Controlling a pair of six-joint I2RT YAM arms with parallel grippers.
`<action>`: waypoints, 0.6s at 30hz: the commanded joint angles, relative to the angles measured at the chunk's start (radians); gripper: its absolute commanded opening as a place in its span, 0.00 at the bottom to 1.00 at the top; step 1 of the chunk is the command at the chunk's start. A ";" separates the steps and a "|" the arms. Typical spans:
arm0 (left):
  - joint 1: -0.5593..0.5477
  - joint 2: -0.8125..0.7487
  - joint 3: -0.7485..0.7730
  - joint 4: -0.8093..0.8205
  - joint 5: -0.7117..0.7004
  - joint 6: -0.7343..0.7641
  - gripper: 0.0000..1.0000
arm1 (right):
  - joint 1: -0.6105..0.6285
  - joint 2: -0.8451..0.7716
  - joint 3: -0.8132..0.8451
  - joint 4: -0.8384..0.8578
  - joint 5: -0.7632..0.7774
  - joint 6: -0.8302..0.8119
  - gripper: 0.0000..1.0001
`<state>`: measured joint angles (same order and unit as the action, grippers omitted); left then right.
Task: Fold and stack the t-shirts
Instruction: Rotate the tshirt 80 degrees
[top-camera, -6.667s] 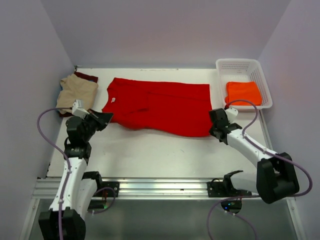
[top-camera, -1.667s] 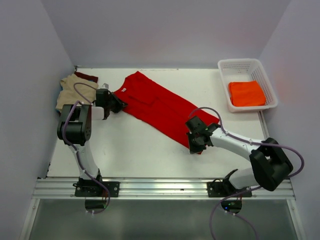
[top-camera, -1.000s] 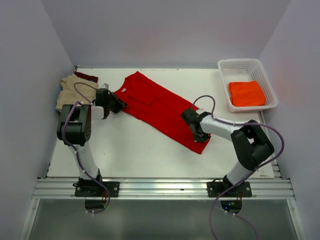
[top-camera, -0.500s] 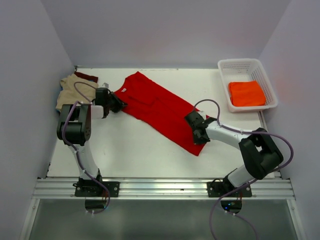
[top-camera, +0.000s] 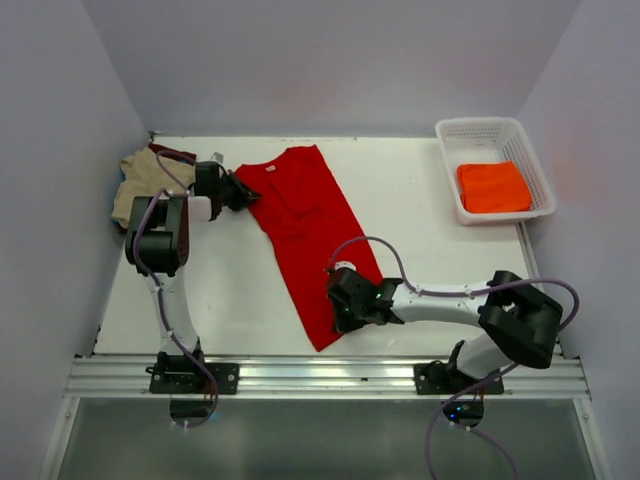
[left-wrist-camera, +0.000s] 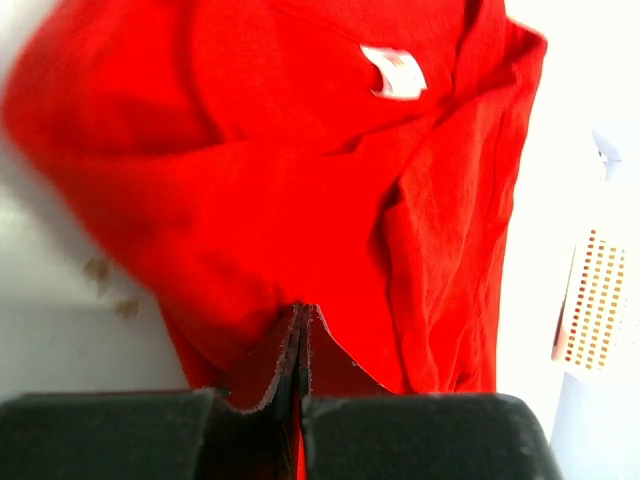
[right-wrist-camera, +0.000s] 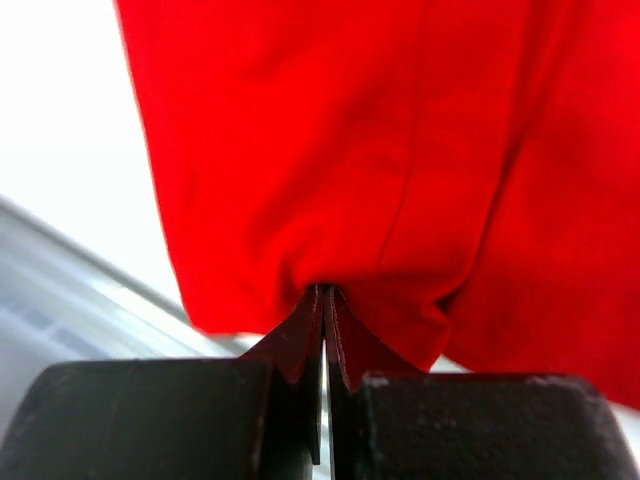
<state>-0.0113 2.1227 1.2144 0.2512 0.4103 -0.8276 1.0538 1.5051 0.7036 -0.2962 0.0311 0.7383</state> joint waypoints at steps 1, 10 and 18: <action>0.010 0.046 0.072 -0.030 0.042 0.008 0.00 | 0.115 0.139 -0.085 -0.066 -0.181 0.131 0.00; 0.010 0.146 0.185 -0.001 0.145 -0.005 0.00 | 0.311 0.221 0.065 -0.054 -0.172 0.204 0.00; 0.010 0.146 0.198 0.226 0.268 -0.093 0.00 | 0.313 0.150 0.247 -0.132 -0.050 0.073 0.10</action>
<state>-0.0086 2.2761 1.3842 0.3202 0.6014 -0.8627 1.3254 1.6653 0.8974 -0.2985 0.0067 0.8768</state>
